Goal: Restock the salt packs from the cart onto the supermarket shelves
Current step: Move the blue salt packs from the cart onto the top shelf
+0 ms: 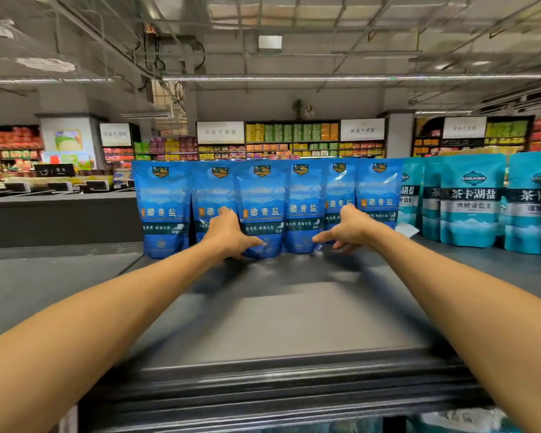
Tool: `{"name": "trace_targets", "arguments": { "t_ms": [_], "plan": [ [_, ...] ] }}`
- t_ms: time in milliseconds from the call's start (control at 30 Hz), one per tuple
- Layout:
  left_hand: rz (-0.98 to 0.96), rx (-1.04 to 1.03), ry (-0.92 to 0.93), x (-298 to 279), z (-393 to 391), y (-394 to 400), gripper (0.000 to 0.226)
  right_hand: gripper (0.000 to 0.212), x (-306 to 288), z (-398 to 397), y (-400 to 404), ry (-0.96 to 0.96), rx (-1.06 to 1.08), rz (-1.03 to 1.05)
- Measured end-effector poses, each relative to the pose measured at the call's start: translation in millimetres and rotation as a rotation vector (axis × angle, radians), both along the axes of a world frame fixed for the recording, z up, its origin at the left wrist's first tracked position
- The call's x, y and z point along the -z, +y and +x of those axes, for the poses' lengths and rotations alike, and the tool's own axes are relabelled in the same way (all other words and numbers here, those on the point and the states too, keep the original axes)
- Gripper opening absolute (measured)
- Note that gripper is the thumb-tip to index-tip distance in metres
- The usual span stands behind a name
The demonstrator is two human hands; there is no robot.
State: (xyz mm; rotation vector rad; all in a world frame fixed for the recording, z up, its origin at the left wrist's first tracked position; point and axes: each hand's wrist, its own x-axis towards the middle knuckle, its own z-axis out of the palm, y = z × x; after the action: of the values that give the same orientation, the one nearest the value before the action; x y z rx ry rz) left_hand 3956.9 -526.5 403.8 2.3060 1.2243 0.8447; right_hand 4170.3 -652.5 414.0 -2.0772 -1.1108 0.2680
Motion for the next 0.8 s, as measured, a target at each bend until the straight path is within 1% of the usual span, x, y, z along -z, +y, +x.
{"name": "trace_targets", "arguments": {
  "t_ms": [33,133,200,267,367,433,500,567,600,700,800],
  "plan": [
    [0.013,-0.013,-0.015,-4,-3,-3,0.064,0.064,0,-1,-11,-0.002,-0.004,0.031],
    [0.103,0.015,-0.078,-20,-7,-21,0.027,0.040,-1,-6,-49,-0.082,-0.004,0.129],
    [0.093,0.078,-0.156,-28,-4,-47,0.025,0.025,-2,-12,-80,-0.072,-0.043,0.245],
    [0.037,0.168,-0.267,-37,3,-78,0.025,0.017,-4,-19,-113,-0.021,-0.096,0.380],
    [-0.065,0.321,-0.450,-43,17,-138,0.015,0.012,-3,-29,-172,0.045,-0.136,0.565],
    [-0.094,0.428,-0.563,-38,26,-180,0.012,0.012,6,-33,-215,0.020,-0.092,0.648],
    [-0.115,0.558,-0.646,-22,38,-225,0.006,0.010,26,-33,-260,-0.032,-0.014,0.697],
    [-0.182,0.702,-0.717,5,49,-267,0.010,0.007,55,-35,-304,-0.063,0.050,0.740],
    [-0.223,0.774,-0.719,23,57,-290,0.012,0.007,73,-37,-329,-0.070,0.100,0.753],
    [-0.327,0.944,-0.642,85,77,-352,0.014,0.009,131,-43,-401,-0.048,0.272,0.749],
    [-0.474,1.073,-0.517,146,96,-407,0.015,0.007,193,-54,-471,0.085,0.483,0.727]
  ]
}}
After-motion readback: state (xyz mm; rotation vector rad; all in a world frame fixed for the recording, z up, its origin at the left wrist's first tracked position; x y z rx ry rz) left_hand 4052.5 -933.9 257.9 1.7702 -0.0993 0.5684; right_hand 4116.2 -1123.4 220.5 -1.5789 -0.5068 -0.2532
